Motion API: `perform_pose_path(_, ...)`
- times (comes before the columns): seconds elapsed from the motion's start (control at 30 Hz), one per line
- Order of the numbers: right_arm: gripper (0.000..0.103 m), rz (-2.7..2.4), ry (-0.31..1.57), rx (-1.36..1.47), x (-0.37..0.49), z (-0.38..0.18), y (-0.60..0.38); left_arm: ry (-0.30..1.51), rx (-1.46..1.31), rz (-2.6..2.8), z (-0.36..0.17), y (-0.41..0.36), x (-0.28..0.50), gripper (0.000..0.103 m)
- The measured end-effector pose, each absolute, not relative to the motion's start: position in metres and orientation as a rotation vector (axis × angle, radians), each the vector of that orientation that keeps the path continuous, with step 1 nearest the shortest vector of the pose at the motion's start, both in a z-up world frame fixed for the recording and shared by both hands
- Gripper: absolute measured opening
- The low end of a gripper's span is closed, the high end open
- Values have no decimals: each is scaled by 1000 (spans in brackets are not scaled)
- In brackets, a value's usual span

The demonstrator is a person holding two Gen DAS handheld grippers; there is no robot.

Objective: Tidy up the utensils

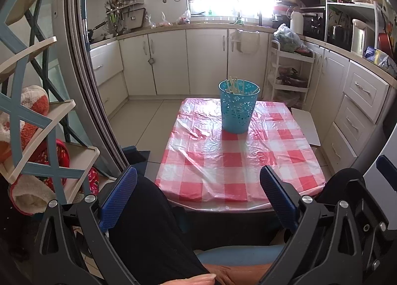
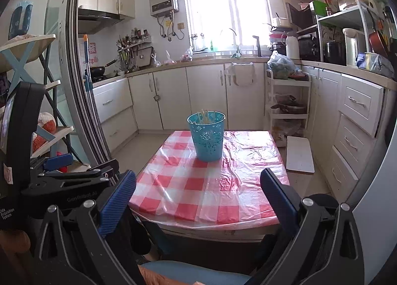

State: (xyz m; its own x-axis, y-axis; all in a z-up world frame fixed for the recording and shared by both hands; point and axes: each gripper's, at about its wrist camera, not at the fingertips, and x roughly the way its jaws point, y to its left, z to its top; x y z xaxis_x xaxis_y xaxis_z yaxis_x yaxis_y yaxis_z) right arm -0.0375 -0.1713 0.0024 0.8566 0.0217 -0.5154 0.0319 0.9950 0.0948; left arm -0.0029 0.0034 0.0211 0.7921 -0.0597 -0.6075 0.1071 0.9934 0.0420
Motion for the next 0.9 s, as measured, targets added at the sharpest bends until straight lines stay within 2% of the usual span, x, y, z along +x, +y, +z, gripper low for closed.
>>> perform_pose_path(0.9,96,-2,603,70,-31,-5,-166,665,72,-84,14,7,-2,95)
